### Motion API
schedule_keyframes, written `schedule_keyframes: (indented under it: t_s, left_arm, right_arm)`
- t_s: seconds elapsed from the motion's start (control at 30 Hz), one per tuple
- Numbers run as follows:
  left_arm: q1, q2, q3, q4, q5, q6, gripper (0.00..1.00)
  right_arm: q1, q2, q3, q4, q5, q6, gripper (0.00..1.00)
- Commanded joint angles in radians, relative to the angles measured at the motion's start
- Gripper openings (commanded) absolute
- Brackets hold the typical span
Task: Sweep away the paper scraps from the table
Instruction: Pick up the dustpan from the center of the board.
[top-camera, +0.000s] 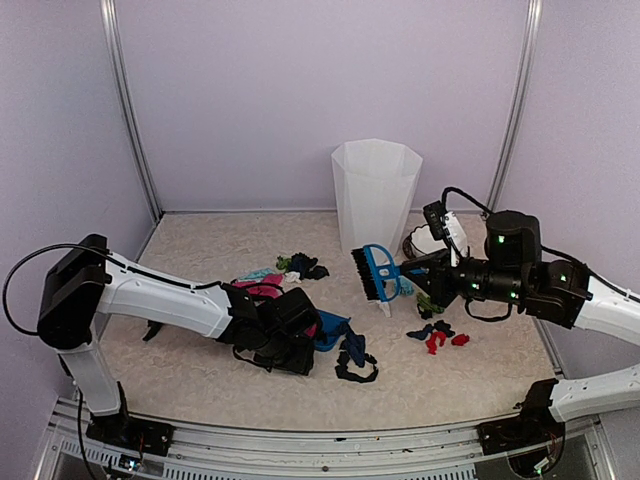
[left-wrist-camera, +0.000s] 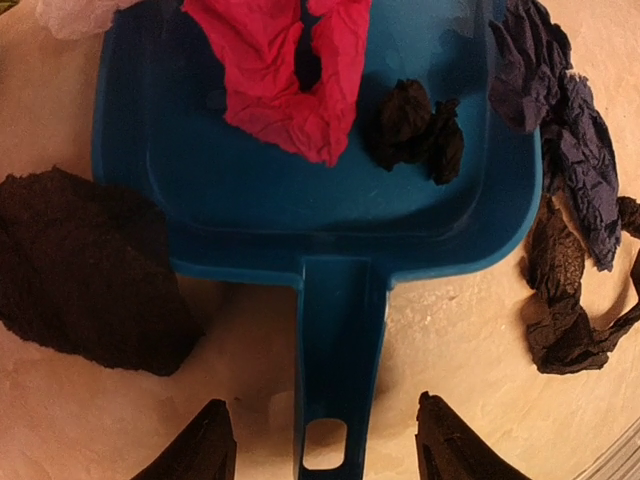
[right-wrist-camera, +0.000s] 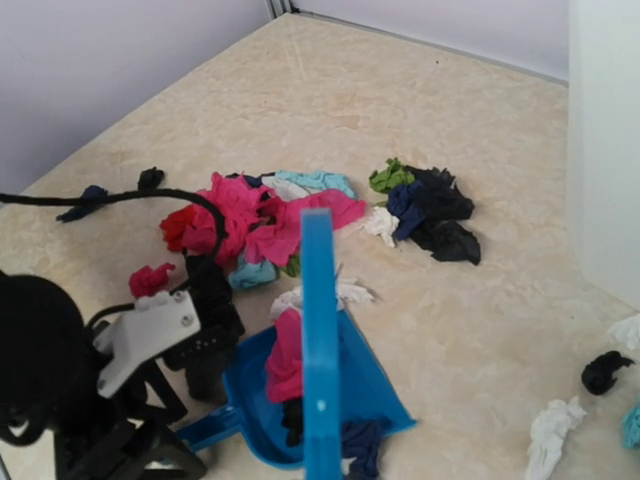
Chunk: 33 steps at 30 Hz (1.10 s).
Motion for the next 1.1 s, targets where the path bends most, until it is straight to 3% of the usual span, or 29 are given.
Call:
schedule_keyframes:
  t_s: [0.0, 0.13, 0.53, 0.8, 1.07]
  left_arm:
    - [0.006, 0.037, 0.031, 0.018, 0.018, 0.022, 0.57]
    - [0.007, 0.062, 0.044, 0.017, 0.022, 0.033, 0.47]
    - [0.006, 0.068, 0.078, -0.007, 0.017, 0.065, 0.00]
    - [0.008, 0.003, 0.089, -0.018, 0.064, 0.098, 0.00]
    - [0.067, -0.148, 0.012, 0.096, 0.254, 0.078, 0.00]
  right_arm:
    - [-0.008, -0.001, -0.003, 0.013, -0.004, 0.001, 0.00]
    - [-0.009, 0.002, -0.010, 0.019, -0.010, 0.005, 0.00]
    - [-0.011, -0.010, -0.017, 0.013, 0.004, 0.002, 0.00]
    - [-0.010, -0.034, -0.005, 0.004, 0.033, 0.007, 0.00]
    - [-0.011, -0.073, -0.013, 0.022, 0.117, 0.029, 0.00]
